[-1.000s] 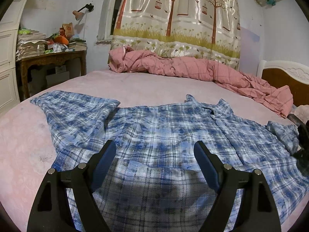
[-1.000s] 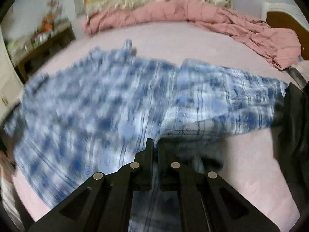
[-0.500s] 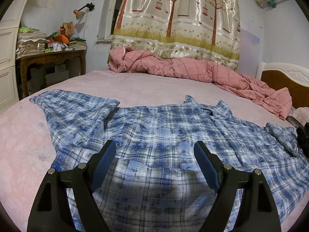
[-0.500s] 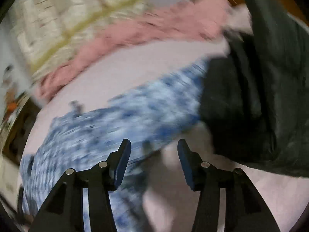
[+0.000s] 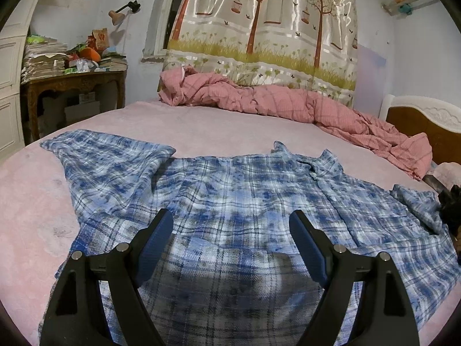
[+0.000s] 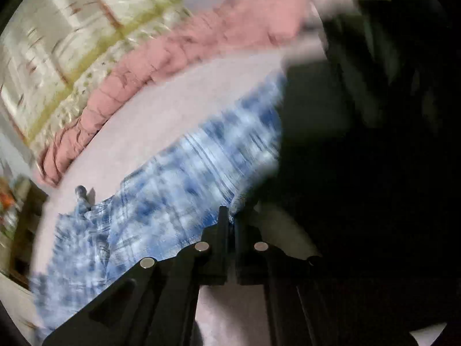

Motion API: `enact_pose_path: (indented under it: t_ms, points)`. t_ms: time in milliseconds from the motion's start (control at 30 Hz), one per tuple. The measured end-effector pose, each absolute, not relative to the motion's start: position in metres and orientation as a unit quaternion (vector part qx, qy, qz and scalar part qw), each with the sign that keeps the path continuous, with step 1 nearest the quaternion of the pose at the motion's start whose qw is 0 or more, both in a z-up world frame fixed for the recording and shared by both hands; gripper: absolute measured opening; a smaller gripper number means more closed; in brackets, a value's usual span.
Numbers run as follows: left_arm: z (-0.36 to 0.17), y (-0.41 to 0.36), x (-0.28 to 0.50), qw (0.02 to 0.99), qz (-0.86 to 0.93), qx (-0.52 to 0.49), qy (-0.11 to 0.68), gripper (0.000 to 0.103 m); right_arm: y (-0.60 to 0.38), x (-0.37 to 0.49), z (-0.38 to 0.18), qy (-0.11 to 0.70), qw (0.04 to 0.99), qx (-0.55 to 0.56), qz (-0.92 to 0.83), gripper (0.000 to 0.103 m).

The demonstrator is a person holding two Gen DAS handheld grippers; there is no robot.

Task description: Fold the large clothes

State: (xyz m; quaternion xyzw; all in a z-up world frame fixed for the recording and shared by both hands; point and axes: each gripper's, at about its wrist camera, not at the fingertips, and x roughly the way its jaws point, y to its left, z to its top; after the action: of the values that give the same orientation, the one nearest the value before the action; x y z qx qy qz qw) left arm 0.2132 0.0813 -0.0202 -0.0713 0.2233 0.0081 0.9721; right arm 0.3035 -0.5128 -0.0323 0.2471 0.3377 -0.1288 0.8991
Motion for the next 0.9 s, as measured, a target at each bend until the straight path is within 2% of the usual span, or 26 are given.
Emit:
enact_pose_path:
  t_ms: [67,267,367,567,667,700,767,833,900]
  points:
    - [-0.020,0.081,0.213,0.972,0.007,-0.073,0.221,0.082,-0.483,0.290,0.000,0.287,0.935,0.178,-0.106,0.003]
    - [-0.019,0.080,0.212,0.974,0.007,-0.072,0.217,0.082,-0.382,0.270,0.057,0.259,0.960,0.090,0.050,0.003]
    - [-0.019,0.081,0.210,0.974,0.007,-0.072,0.214,0.082,-0.331,0.270,0.048,0.290,0.948,0.078,0.109,0.003]
    - [-0.019,0.084,0.208,0.974,0.008,-0.080,0.210,0.082,-0.264,0.270,-0.015,0.358,0.922,0.048,0.141,0.005]
    - [-0.019,0.084,0.208,0.975,0.008,-0.079,0.209,0.082,-0.267,0.268,-0.025,0.375,0.911,0.085,0.149,0.016]
    - [-0.020,0.084,0.208,0.975,0.008,-0.079,0.209,0.082,-0.271,0.262,-0.028,0.374,0.910,0.092,0.152,0.022]
    - [-0.019,0.085,0.208,0.975,0.008,-0.077,0.208,0.082,-0.281,0.248,-0.026,0.366,0.912,0.103,0.153,0.031]
    - [-0.019,0.085,0.208,0.976,0.008,-0.077,0.206,0.082,-0.290,0.233,-0.024,0.357,0.915,0.113,0.149,0.045]
    - [-0.018,0.086,0.206,0.976,0.007,-0.077,0.203,0.082,-0.315,0.218,-0.015,0.338,0.922,0.135,0.132,0.051]
